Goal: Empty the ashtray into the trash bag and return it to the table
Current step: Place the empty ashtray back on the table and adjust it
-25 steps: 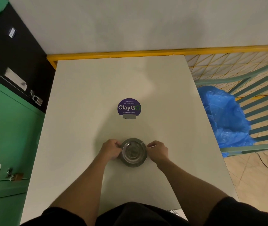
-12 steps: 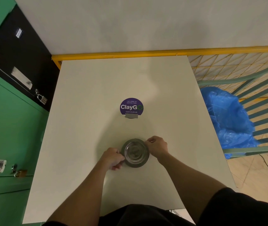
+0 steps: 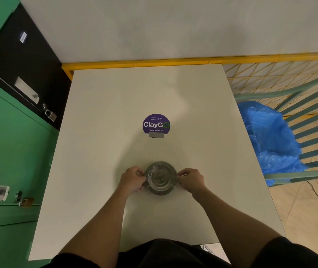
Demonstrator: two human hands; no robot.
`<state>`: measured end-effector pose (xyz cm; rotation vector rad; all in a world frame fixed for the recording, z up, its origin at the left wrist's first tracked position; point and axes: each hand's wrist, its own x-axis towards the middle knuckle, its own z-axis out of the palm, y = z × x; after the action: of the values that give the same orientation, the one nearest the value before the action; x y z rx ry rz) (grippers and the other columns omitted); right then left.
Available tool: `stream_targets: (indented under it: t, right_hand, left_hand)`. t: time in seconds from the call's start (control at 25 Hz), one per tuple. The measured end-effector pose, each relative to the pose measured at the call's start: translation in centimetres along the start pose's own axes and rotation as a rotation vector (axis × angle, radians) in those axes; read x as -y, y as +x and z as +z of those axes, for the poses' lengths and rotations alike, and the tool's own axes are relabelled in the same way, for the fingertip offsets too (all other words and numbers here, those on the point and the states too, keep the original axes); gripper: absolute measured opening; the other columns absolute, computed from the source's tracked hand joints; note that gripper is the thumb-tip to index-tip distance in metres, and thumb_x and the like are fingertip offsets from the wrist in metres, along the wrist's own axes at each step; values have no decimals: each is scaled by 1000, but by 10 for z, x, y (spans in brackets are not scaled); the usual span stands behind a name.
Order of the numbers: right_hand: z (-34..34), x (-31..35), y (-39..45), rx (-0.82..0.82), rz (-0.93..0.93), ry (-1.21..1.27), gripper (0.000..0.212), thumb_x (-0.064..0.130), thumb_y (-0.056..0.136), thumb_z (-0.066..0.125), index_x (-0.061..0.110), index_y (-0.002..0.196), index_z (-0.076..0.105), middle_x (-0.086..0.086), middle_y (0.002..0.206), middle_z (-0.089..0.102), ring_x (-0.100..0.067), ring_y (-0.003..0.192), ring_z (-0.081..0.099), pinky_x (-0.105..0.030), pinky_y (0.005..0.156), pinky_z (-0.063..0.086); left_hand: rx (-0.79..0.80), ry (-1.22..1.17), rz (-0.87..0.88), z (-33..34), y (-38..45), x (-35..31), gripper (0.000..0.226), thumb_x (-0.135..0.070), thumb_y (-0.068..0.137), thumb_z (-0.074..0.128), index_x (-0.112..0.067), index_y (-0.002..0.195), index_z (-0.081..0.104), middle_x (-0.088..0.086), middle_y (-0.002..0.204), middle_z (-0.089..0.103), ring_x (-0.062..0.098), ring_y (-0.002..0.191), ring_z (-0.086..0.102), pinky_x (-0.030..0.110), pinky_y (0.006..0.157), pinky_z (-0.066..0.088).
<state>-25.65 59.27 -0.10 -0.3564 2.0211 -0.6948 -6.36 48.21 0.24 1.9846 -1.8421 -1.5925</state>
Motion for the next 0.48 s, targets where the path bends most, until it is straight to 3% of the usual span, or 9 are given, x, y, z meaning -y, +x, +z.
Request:
stream_targets:
  t: [0.16,0.48]
  right_hand:
    - [1,0,-1,-14,-3,6,9,16,77,78,22,73,73,-3,82,72,-17,67,62,-23,54,46]
    - [-3,1,0,9,17,11,4,18,80,75,19,76,73,-5,82,72,-18,72,63,-25,57,48]
  left_hand:
    - [-9,-2,3,1,0,1,10,-6,80,67,-14,85,65,19,78,74,24,49,64,28,47,51]
    - [-28,-59,-38,-2,-1,4,9,-12,78,69,-15,86,67,12,69,72,22,47,63,33,52,55]
